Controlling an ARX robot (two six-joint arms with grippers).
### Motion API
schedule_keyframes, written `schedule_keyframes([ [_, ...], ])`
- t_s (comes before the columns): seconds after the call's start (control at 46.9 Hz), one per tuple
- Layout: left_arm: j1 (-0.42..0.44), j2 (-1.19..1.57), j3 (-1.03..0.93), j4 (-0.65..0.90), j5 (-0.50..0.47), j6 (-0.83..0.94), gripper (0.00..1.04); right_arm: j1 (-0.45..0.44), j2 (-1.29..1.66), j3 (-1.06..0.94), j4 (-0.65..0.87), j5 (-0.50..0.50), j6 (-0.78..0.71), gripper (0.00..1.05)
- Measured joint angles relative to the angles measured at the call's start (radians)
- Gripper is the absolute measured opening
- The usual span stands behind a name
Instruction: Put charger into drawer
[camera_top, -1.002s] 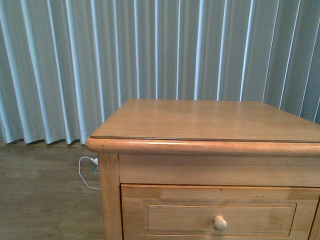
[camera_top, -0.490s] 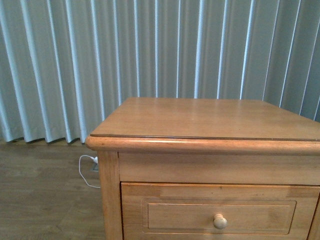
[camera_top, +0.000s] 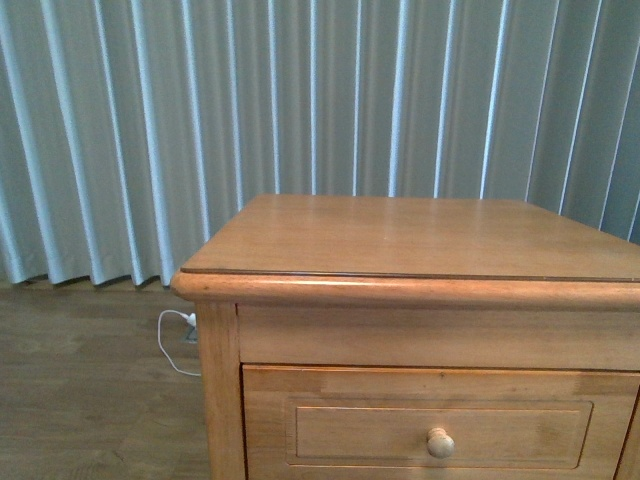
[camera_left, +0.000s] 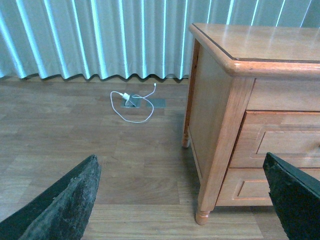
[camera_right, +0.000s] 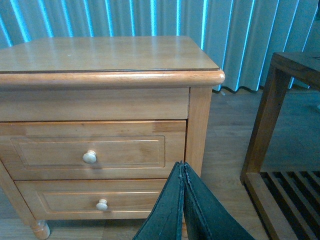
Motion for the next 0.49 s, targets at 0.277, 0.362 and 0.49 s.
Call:
schedule_keyframes([
  [0.277,0.0,0.0,0.0,0.0,0.0,0.0,0.99,0.0,0.0,0.0,0.0,0.0,0.0,0.01],
  [0.362,0.0,0.0,0.0,0.0,0.0,0.0,0.99,0.0,0.0,0.0,0.0,0.0,-0.002,0.12],
  [0.49,0.0,0.0,0.0,0.0,0.0,0.0,0.99,0.0,0.0,0.0,0.0,0.0,-0.001,0.35],
])
